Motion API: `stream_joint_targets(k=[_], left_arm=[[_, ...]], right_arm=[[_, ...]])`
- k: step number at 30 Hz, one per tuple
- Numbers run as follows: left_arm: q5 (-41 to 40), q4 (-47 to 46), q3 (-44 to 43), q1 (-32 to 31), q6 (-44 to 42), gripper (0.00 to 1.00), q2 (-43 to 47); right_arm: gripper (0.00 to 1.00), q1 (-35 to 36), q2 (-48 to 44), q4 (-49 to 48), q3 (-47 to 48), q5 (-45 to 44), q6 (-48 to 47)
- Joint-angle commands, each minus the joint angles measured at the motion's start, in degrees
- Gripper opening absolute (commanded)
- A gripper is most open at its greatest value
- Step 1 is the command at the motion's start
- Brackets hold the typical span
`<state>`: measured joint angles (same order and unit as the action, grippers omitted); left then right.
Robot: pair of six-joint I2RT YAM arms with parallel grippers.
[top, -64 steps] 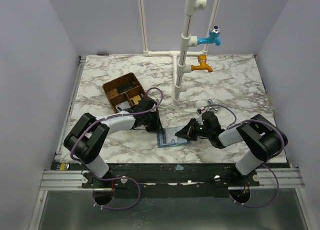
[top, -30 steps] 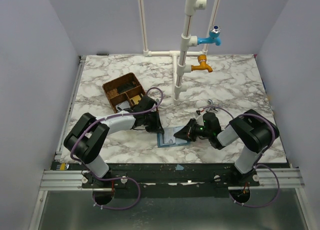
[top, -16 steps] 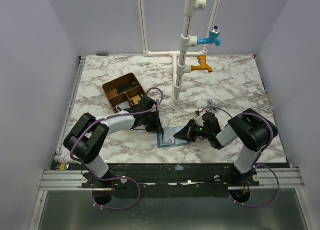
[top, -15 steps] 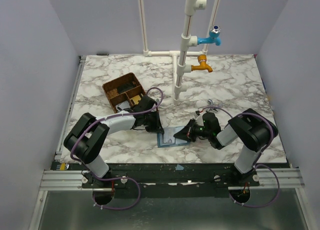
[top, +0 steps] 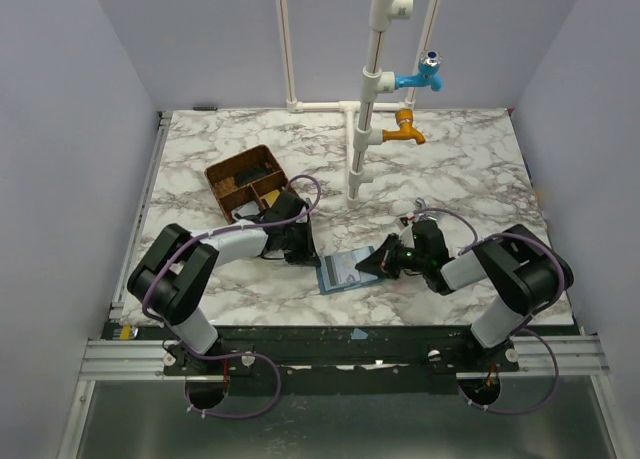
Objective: Take the credit cards out of the card holder
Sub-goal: Remove the credit card from the card holder.
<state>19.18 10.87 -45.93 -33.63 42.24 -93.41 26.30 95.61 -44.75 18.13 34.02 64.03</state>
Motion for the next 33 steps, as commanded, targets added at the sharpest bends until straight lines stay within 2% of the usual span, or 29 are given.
stream_joint_targets(k=[1, 20, 33], left_arm=[[-3.80, 4.34, 1.48, 0.13, -2.16, 0.00, -1.78], [-3.67, 4.88, 1.11, 0.10, -2.60, 0.00, -1.78], [-4.14, 5.64, 0.58, 0.09, -3.21, 0.00, -0.97]], right_arm=[[0.01, -0.53, -1.85, 5.68, -0.02, -2.35, -3.98], [0.01, -1.88, -6.50, 12.76, -0.02, -4.52, -7.35], [0.01, -3.11, -13.33, 21.96, 0.71, -7.43, -11.30]])
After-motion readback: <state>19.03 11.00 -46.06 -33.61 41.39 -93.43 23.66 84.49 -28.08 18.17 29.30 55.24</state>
